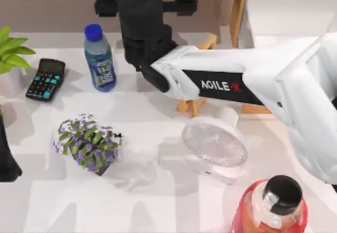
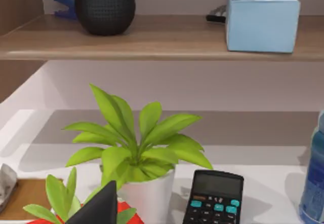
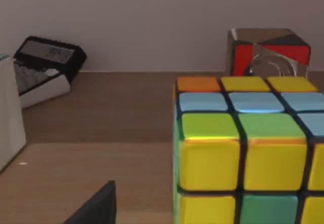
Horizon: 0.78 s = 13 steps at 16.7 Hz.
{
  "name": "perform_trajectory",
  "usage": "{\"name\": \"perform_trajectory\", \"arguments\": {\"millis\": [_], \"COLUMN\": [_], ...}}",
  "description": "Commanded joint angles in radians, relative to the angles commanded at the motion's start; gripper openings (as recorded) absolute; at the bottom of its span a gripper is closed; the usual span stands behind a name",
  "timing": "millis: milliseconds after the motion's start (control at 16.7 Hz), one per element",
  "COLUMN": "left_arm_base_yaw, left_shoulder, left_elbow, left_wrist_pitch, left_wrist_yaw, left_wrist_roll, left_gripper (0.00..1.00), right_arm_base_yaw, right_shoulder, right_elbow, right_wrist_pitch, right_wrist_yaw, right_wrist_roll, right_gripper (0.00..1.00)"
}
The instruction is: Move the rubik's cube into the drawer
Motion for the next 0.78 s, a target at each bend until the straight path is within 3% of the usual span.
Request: {"name": "perform_trajectory", "arguments": {"millis": [300, 600, 780], "left_arm_base_yaw": [0.000, 0.000, 0.000], "left_shoulder": [0.000, 0.000, 0.000], "left_elbow": [0.000, 0.000, 0.000], "left_wrist_pitch": [0.000, 0.000, 0.000], "left_wrist_yaw": [0.000, 0.000, 0.000], "left_wrist_roll": [0.000, 0.000, 0.000], "left_gripper": [1.00, 1.00, 1.00], "right_arm_base_yaw": [-0.032, -0.034, -0.034], "right_shoulder": [0.095, 0.113, 0.113], "right_elbow": [0.161, 0.178, 0.178], "right_wrist_pitch": [-0.060, -0.064, -0.064], "right_wrist_yaw": [-0.030, -0.033, -0.033], "right_wrist_roll": [-0.002, -0.001, -0.001], "right_gripper": [1.00, 1.00, 0.77]}}
